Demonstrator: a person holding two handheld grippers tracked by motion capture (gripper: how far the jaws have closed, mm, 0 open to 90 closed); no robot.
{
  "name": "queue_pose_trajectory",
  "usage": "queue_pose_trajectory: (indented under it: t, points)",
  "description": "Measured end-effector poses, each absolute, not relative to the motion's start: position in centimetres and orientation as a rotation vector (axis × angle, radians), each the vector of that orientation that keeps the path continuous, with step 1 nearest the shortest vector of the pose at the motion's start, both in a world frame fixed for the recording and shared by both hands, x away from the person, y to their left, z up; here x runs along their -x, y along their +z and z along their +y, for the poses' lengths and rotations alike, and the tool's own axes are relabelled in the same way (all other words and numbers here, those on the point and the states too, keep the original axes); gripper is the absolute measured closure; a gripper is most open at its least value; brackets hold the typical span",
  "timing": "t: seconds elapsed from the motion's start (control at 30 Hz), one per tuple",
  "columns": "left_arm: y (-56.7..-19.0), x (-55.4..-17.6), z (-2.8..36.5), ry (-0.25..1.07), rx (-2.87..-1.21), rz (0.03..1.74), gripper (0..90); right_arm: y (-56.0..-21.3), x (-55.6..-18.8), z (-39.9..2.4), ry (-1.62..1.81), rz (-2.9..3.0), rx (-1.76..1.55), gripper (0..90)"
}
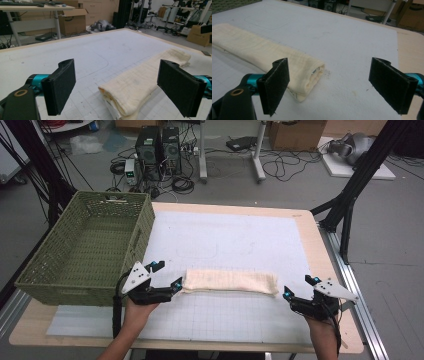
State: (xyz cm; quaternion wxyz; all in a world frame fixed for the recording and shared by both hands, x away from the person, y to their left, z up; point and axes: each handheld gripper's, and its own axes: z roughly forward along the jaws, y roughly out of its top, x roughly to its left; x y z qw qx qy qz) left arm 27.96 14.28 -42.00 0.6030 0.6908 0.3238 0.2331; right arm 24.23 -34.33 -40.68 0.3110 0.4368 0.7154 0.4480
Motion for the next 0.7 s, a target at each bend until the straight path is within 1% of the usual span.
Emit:
queue_pose_trajectory:
  t: [0.7]
  points:
    - [-42.19,-27.87,14.17,0.518,-1.602,0.757,16.0,-40.78,-24.29,-34.24,1.191,1.901,-1.152,15.3]
